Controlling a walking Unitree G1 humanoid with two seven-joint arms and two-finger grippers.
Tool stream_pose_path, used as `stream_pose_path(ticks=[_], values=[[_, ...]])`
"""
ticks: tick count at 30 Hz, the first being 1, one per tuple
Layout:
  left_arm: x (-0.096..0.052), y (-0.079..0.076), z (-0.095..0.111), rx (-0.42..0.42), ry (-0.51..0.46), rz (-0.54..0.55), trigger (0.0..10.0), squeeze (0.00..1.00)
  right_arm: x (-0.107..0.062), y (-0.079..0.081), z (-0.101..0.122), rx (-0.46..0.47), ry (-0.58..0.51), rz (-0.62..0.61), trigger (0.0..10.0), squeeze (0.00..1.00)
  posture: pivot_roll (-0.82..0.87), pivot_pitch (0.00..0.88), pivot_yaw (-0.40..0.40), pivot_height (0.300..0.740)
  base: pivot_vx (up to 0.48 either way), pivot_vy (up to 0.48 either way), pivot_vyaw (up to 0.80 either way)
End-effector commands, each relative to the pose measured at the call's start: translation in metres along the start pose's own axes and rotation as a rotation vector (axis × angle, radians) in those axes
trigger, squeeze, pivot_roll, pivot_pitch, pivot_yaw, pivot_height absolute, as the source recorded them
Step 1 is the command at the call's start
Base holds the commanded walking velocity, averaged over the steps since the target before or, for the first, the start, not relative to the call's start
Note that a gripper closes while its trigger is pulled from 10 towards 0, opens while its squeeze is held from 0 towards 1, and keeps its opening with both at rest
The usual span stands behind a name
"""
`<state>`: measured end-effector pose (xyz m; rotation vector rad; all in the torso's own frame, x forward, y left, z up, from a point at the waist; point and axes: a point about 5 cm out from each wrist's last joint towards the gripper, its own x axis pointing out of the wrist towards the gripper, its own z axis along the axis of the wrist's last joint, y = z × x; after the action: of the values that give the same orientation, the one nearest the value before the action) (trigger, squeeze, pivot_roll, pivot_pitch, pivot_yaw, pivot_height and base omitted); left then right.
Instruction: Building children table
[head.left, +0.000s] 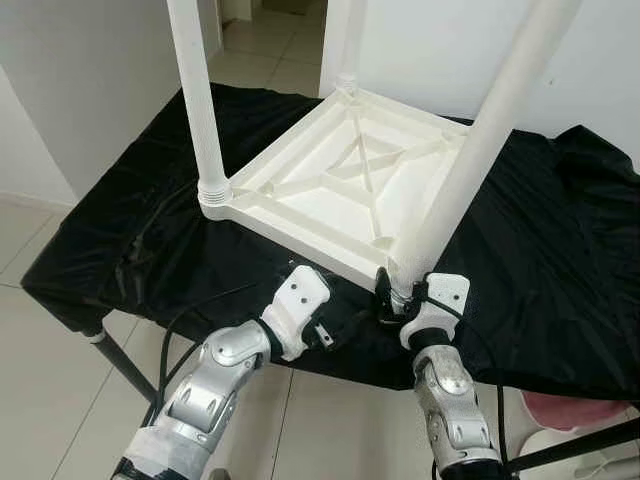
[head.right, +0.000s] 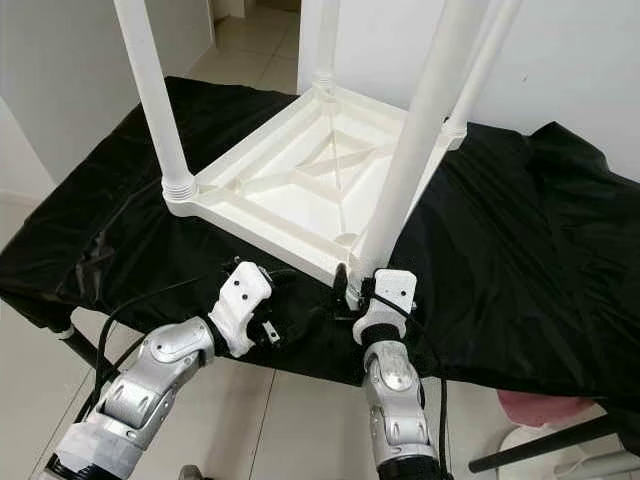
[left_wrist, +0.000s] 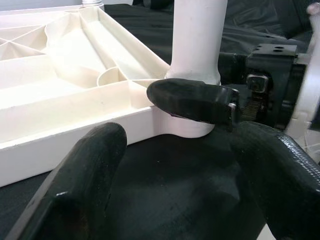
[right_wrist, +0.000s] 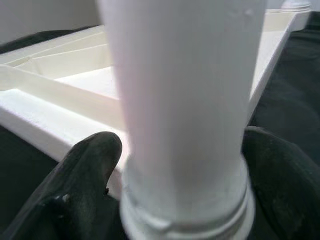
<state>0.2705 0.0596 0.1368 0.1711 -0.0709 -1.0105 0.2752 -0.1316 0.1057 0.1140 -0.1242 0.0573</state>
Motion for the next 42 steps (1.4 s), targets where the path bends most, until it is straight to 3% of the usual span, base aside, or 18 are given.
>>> stream_pose_path(ticks=[1, 6, 7, 8, 9, 15, 21, 25, 27, 28, 29, 35, 41, 42], values=[[0.001, -0.005, 0.000, -0.007, 0.000, -0.060, 10.0, 0.00, -0.005, -0.002, 0.004, 0.007, -0.030, 0.057, 10.0, 1.00, 0.02, 0.037, -0.055, 0.740, 0.000, 0.000, 0.00], [0.002, -0.009, -0.001, -0.018, 0.005, -0.070, 10.0, 0.00, -0.007, -0.009, 0.007, -0.010, -0.039, 0.143, 10.0, 1.00, 0.02, 0.037, -0.056, 0.740, 0.000, 0.000, 0.00], [0.002, -0.010, -0.001, -0.016, 0.001, -0.078, 10.0, 0.00, -0.005, -0.013, 0.008, -0.044, -0.043, 0.168, 10.0, 0.66, 0.01, 0.037, -0.056, 0.740, 0.000, 0.000, 0.00], [0.002, -0.010, -0.001, -0.016, 0.001, -0.078, 10.0, 0.00, -0.005, -0.013, 0.008, -0.044, -0.043, 0.168, 10.0, 0.66, 0.01, 0.037, -0.056, 0.740, 0.000, 0.000, 0.00], [0.001, -0.013, -0.001, -0.040, -0.002, -0.102, 10.0, 0.00, -0.001, -0.019, 0.011, -0.074, -0.046, 0.204, 10.0, 0.00, 0.01, 0.036, -0.057, 0.740, 0.000, 0.000, 0.00], [0.001, -0.016, 0.002, -0.028, -0.012, -0.118, 10.0, 0.00, 0.013, -0.034, 0.017, -0.151, -0.037, 0.335, 10.0, 0.00, 0.02, 0.035, -0.059, 0.740, 0.000, 0.000, 0.00], [0.001, -0.018, 0.006, -0.016, -0.026, -0.122, 10.0, 0.00, 0.020, -0.034, 0.020, -0.166, -0.037, 0.389, 10.0, 0.00, 0.03, 0.036, -0.063, 0.740, 0.000, 0.000, 0.00], [0.001, -0.020, 0.006, -0.016, -0.019, -0.122, 10.0, 0.00, 0.026, -0.026, 0.018, -0.194, -0.016, 0.504, 10.0, 0.00, 0.04, 0.041, -0.061, 0.740, 0.000, 0.000, 0.00], [0.001, -0.020, 0.007, -0.001, -0.020, -0.117, 10.0, 0.00, 0.031, -0.026, 0.013, -0.233, 0.015, 0.535, 3.1, 0.00, 0.03, 0.046, -0.059, 0.740, 0.000, 0.000, 0.00], [0.001, -0.020, 0.007, -0.001, -0.020, -0.117, 10.0, 0.00, 0.031, -0.026, 0.013, -0.233, 0.015, 0.535, 3.1, 0.00, 0.03, 0.046, -0.059, 0.740, 0.000, 0.000, 0.00], [0.001, -0.019, 0.007, -0.002, -0.020, -0.113, 10.0, 0.00, 0.032, -0.028, 0.010, -0.249, 0.028, 0.536, 0.0, 0.00, 0.03, 0.046, -0.059, 0.740, 0.000, 0.000, 0.00], [0.004, -0.015, 0.010, 0.008, -0.033, -0.100, 10.0, 0.00, 0.038, -0.042, 0.011, -0.245, 0.047, 0.525, 0.0, 0.00, 0.03, 0.053, -0.057, 0.740, 0.000, 0.000, 0.00], [0.007, -0.010, 0.016, -0.005, -0.054, -0.079, 10.0, 0.00, 0.040, -0.043, 0.011, -0.226, 0.051, 0.515, 0.0, 0.00, 0.03, 0.067, -0.060, 0.740, 0.000, 0.000, 0.00], [0.007, -0.008, 0.017, -0.002, -0.056, -0.072, 10.0, 0.00, 0.041, -0.043, 0.011, -0.218, 0.052, 0.509, 2.1, 0.00, 0.03, 0.067, -0.060, 0.740, 0.000, 0.000, 0.00]])
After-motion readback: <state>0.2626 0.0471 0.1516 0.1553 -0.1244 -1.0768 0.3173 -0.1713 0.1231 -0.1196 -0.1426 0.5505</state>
